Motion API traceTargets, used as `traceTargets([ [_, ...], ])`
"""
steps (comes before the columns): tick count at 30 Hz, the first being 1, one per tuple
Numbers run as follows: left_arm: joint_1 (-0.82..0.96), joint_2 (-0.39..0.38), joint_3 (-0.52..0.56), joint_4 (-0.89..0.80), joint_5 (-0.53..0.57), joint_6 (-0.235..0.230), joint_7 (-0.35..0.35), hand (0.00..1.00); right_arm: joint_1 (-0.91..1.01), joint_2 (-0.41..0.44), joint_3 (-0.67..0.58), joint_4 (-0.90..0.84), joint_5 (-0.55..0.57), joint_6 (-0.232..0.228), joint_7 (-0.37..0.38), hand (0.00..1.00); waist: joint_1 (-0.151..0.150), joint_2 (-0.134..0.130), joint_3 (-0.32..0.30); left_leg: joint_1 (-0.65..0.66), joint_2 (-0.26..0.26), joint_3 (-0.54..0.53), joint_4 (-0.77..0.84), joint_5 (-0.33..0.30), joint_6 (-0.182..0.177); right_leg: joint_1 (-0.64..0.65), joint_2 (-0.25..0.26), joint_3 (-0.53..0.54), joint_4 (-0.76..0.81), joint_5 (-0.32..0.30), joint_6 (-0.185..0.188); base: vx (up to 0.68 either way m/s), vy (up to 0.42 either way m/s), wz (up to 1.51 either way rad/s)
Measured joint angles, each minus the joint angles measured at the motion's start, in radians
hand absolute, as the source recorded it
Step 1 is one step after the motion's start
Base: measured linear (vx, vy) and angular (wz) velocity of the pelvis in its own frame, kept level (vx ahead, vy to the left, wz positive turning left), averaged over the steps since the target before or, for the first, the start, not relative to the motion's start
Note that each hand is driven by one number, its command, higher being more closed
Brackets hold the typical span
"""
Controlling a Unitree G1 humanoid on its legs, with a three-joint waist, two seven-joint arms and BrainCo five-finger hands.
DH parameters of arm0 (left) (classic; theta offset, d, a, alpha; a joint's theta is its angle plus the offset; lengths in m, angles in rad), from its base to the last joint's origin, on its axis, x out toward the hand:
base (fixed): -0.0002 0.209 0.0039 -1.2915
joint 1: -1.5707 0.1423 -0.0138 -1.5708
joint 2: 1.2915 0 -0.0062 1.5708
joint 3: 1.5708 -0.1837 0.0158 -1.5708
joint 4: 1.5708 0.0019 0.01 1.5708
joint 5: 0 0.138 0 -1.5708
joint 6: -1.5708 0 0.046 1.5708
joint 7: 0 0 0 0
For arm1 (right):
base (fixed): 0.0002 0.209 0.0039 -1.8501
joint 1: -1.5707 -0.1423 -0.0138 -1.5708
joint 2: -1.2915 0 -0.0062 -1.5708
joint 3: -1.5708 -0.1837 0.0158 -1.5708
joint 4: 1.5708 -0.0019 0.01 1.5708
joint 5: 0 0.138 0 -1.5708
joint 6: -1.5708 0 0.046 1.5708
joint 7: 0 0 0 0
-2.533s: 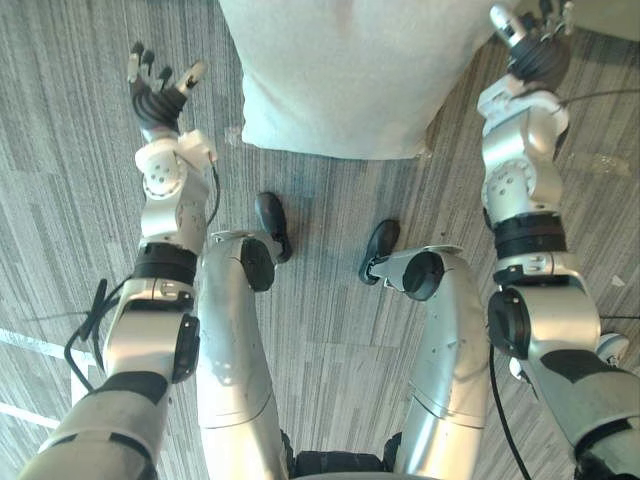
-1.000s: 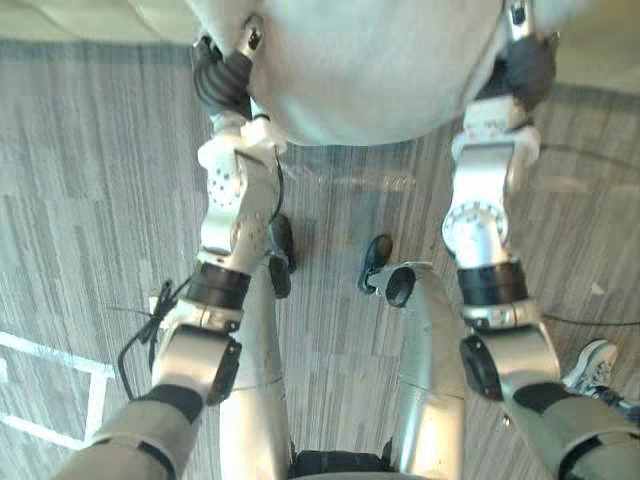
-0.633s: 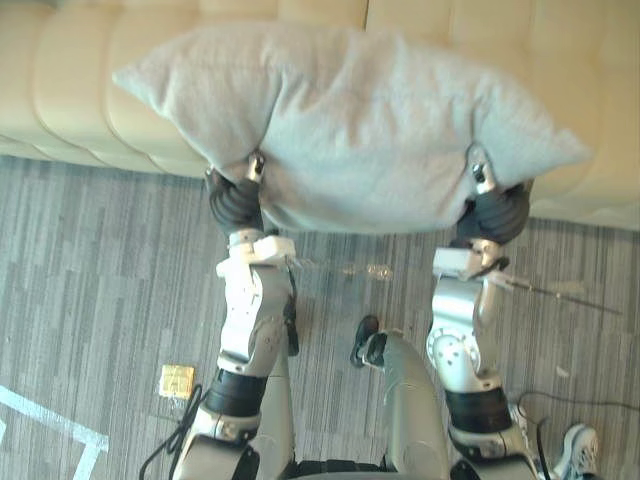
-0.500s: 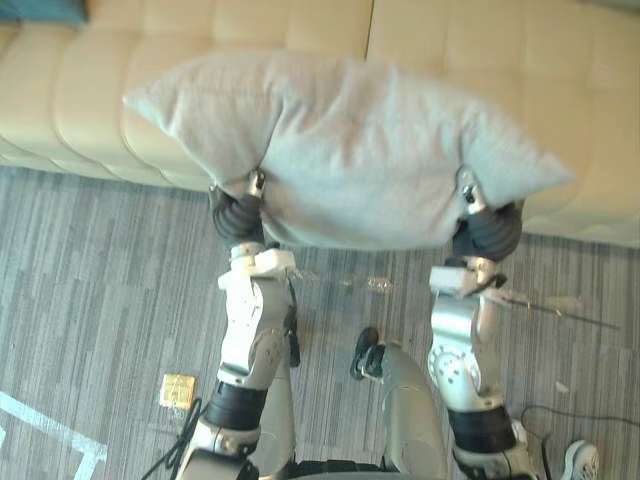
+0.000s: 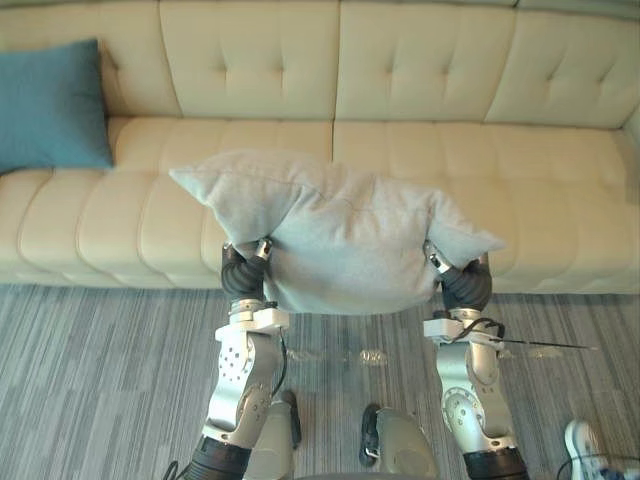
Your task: Pick up cushions and gather them together orderly.
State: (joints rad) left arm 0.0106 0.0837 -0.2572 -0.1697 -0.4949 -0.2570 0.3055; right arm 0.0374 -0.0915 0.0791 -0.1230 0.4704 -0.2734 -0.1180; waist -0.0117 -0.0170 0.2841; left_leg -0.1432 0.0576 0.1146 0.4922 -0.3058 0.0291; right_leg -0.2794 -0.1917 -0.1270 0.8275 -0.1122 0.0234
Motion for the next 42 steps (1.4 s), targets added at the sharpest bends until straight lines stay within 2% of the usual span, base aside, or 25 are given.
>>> traceTargets([
  [2, 0.002, 0.003, 0.000, 0.000, 0.002, -0.002, -0.002, 1.00, 0.001, 0.005, -0.002, 0.024, 0.000, 0.010, 0.015, 1.00, -0.007, -0.009, -0.028, 0.006, 0.001, -0.034, -0.035, -0.006, 0.012, -0.033, 0.045, 0.000, -0.124, -0.081, 0.020, 0.20, 0.027, 0.15],
  [5, 0.002, 0.003, 0.000, 0.000, 0.002, 0.004, -0.003, 1.00, 0.005, 0.004, -0.010, 0.030, 0.001, 0.020, 0.022, 1.00, -0.009, -0.012, -0.030, 0.016, 0.003, -0.047, -0.058, -0.008, 0.008, -0.062, 0.084, -0.002, -0.328, -0.059, 0.026, 0.16, -0.038, 0.11],
  [6, 0.002, 0.003, -0.001, 0.000, 0.002, 0.011, -0.003, 1.00, 0.004, 0.004, -0.018, 0.030, 0.001, 0.026, 0.023, 1.00, -0.014, -0.012, -0.030, 0.029, 0.004, -0.049, -0.062, -0.015, -0.004, -0.071, 0.100, 0.003, -0.425, -0.021, 0.020, 0.35, -0.178, 0.37],
  [7, 0.003, 0.004, -0.010, 0.001, 0.005, 0.020, -0.003, 1.00, 0.008, 0.003, -0.031, 0.030, 0.000, 0.033, 0.025, 1.00, -0.029, -0.014, -0.031, 0.060, 0.001, -0.063, -0.050, -0.038, -0.040, -0.067, 0.121, 0.023, -0.551, 0.052, 0.002, 0.31, -0.162, 0.37],
  [8, 0.003, 0.004, -0.013, 0.001, 0.006, 0.020, -0.003, 1.00, 0.010, 0.003, -0.032, 0.030, 0.000, 0.033, 0.025, 1.00, -0.033, -0.017, -0.034, 0.067, -0.002, -0.070, -0.045, -0.048, -0.050, -0.067, 0.125, 0.027, -0.572, 0.075, -0.003, 0.34, -0.212, 0.54],
  [9, 0.003, 0.003, -0.023, 0.002, 0.012, 0.021, -0.003, 1.00, 0.015, 0.001, -0.038, 0.030, 0.000, 0.033, 0.025, 1.00, -0.048, -0.015, -0.040, 0.080, -0.007, -0.098, -0.026, -0.078, -0.070, -0.051, 0.131, 0.044, -0.571, 0.182, -0.020, 0.38, -0.219, 0.37],
  [10, 0.005, -0.008, -0.042, 0.010, 0.022, 0.023, -0.006, 1.00, 0.027, -0.027, -0.045, 0.026, 0.000, 0.035, 0.025, 1.00, -0.049, 0.040, -0.073, 0.077, 0.031, -0.162, -0.031, -0.096, -0.092, -0.067, 0.168, 0.015, -0.522, 0.145, -0.049, 0.46, -0.266, 0.31],
  [12, 0.001, -0.008, -0.052, 0.015, 0.022, 0.023, -0.011, 1.00, 0.034, -0.038, -0.052, 0.021, 0.001, 0.036, 0.025, 1.00, -0.056, 0.062, -0.088, 0.077, 0.042, -0.204, -0.033, -0.085, -0.114, -0.074, 0.179, -0.010, -0.491, 0.101, -0.060, 0.44, -0.229, 0.29],
  [14, -0.004, -0.011, -0.080, 0.047, 0.022, 0.023, -0.026, 1.00, 0.062, -0.036, -0.078, 0.018, 0.003, 0.039, 0.025, 1.00, -0.068, 0.085, -0.103, 0.036, 0.059, -0.245, 0.101, -0.055, -0.168, -0.028, 0.196, -0.059, -0.491, 0.046, -0.080, 0.37, -0.193, 0.51],
  [15, -0.003, -0.013, -0.094, 0.066, 0.021, 0.023, -0.027, 1.00, 0.083, -0.037, -0.080, 0.009, 0.003, 0.042, 0.024, 1.00, -0.069, 0.090, -0.102, -0.019, 0.074, -0.256, 0.258, -0.003, -0.190, 0.019, 0.210, -0.079, -0.502, 0.023, -0.092, 0.27, -0.135, 0.41],
  [16, 0.003, -0.019, -0.096, 0.079, 0.020, 0.024, -0.027, 1.00, 0.108, -0.036, -0.080, -0.020, 0.003, 0.051, 0.023, 1.00, -0.065, 0.090, -0.102, -0.078, 0.093, -0.249, 0.411, 0.086, -0.176, 0.069, 0.220, -0.093, -0.507, 0.000, -0.106, 0.39, -0.159, 0.40],
  [17, 0.013, -0.022, -0.096, 0.085, 0.020, 0.029, -0.028, 1.00, 0.145, -0.029, -0.080, -0.085, 0.004, 0.053, 0.018, 1.00, -0.044, 0.089, -0.102, -0.158, 0.137, -0.188, 0.629, 0.110, -0.142, 0.139, 0.234, -0.102, -0.518, -0.032, -0.122, 0.30, -0.112, 0.24],
  [18, 0.014, -0.022, -0.097, 0.085, 0.020, 0.029, -0.029, 1.00, 0.149, -0.027, -0.080, -0.099, 0.004, 0.053, 0.018, 1.00, -0.041, 0.087, -0.102, -0.174, 0.143, -0.172, 0.655, 0.109, -0.140, 0.149, 0.234, -0.102, -0.520, -0.037, -0.122, 0.30, -0.106, 0.16],
  [19, 0.014, -0.023, -0.100, 0.085, 0.020, 0.028, -0.029, 1.00, 0.153, -0.023, -0.080, -0.137, 0.004, 0.048, 0.018, 1.00, -0.035, 0.083, -0.103, -0.216, 0.149, -0.138, 0.698, 0.093, -0.112, 0.177, 0.229, -0.102, -0.525, -0.052, -0.121, 0.33, -0.062, 0.12],
  [20, 0.013, -0.029, -0.103, 0.085, 0.020, 0.029, -0.032, 1.00, 0.143, -0.024, -0.080, -0.174, 0.004, 0.037, 0.007, 1.00, -0.021, 0.082, -0.104, -0.258, 0.131, -0.107, 0.619, 0.062, -0.069, 0.212, 0.216, -0.099, -0.549, -0.057, -0.117, 0.27, -0.042, 0.07],
  [22, 0.013, -0.030, -0.106, 0.085, 0.020, 0.030, -0.033, 1.00, 0.127, -0.024, -0.080, -0.176, 0.004, 0.029, -0.002, 1.00, -0.010, 0.077, -0.105, -0.256, 0.102, -0.104, 0.473, 0.040, -0.072, 0.224, 0.203, -0.088, -0.556, -0.057, -0.116, 0.25, 0.026, -0.11],
  [23, 0.012, -0.030, -0.108, 0.085, 0.021, 0.033, -0.033, 1.00, 0.106, -0.027, -0.083, -0.167, 0.003, 0.027, -0.009, 1.00, -0.005, 0.076, -0.107, -0.233, 0.054, -0.132, 0.247, 0.040, -0.080, 0.237, 0.187, -0.077, -0.567, -0.056, -0.115, 0.23, 0.075, -0.18],
  [24, 0.012, -0.030, -0.108, 0.085, 0.021, 0.036, -0.033, 1.00, 0.098, -0.028, -0.086, -0.158, 0.003, 0.027, -0.009, 1.00, -0.004, 0.077, -0.107, -0.209, 0.037, -0.154, 0.148, 0.050, -0.088, 0.244, 0.183, -0.075, -0.572, -0.056, -0.114, 0.22, 0.107, -0.26],
  [25, 0.012, -0.029, -0.108, 0.085, 0.022, 0.039, -0.033, 1.00, 0.085, -0.029, -0.090, -0.131, 0.003, 0.026, -0.010, 1.00, -0.003, 0.081, -0.110, -0.158, 0.016, -0.188, -0.020, 0.102, -0.103, 0.255, 0.184, -0.062, -0.572, -0.056, -0.112, 0.22, 0.142, -0.46],
  [26, 0.013, -0.028, -0.118, 0.085, 0.022, 0.038, -0.033, 1.00, 0.086, -0.029, -0.107, -0.117, 0.001, 0.040, -0.012, 1.00, 0.007, 0.102, -0.127, -0.111, 0.020, -0.207, -0.133, 0.236, -0.088, 0.272, 0.205, -0.027, -0.570, -0.079, -0.063, 0.23, 0.161, -0.50],
  [27, 0.008, -0.020, -0.121, 0.086, 0.022, 0.036, -0.035, 1.00, 0.087, -0.027, -0.113, -0.109, -0.001, 0.042, -0.012, 1.00, 0.007, 0.094, -0.127, -0.104, 0.020, -0.201, -0.133, 0.223, -0.109, 0.279, 0.202, -0.016, -0.566, -0.091, -0.047, 0.26, 0.186, -0.43],
  [28, 0.007, -0.007, -0.134, 0.090, 0.022, 0.038, -0.035, 1.00, 0.109, -0.006, -0.119, -0.098, -0.001, 0.049, -0.013, 1.00, 0.004, 0.063, -0.143, -0.069, -0.007, -0.182, -0.173, 0.230, -0.096, 0.278, 0.170, 0.016, -0.551, -0.095, -0.037, 0.20, 0.142, -0.16],
  [31, 0.007, 0.007, -0.137, 0.090, 0.022, 0.038, -0.035, 1.00, 0.116, 0.013, -0.120, -0.098, -0.002, 0.050, -0.013, 1.00, 0.000, 0.027, -0.167, -0.024, -0.042, -0.138, -0.250, 0.251, -0.067, 0.278, 0.132, 0.067, -0.559, -0.108, -0.015, 0.17, 0.136, -0.22],
  [36, 0.007, 0.010, -0.143, 0.090, 0.022, 0.039, -0.036, 1.00, 0.115, 0.011, -0.125, -0.098, 0.000, 0.049, -0.012, 1.00, 0.000, 0.021, -0.196, 0.012, -0.080, -0.093, -0.327, 0.272, -0.034, 0.289, 0.096, 0.135, -0.627, -0.073, 0.025, 0.08, 0.118, -0.23],
  [42, 0.011, 0.014, -0.143, 0.090, 0.023, 0.046, -0.037, 1.00, 0.109, 0.009, -0.125, -0.072, 0.001, 0.049, -0.010, 1.00, -0.007, 0.012, -0.205, 0.064, -0.099, -0.091, -0.443, 0.329, -0.018, 0.310, 0.081, 0.143, -0.681, -0.047, 0.020, -0.01, 0.027, -0.02],
])
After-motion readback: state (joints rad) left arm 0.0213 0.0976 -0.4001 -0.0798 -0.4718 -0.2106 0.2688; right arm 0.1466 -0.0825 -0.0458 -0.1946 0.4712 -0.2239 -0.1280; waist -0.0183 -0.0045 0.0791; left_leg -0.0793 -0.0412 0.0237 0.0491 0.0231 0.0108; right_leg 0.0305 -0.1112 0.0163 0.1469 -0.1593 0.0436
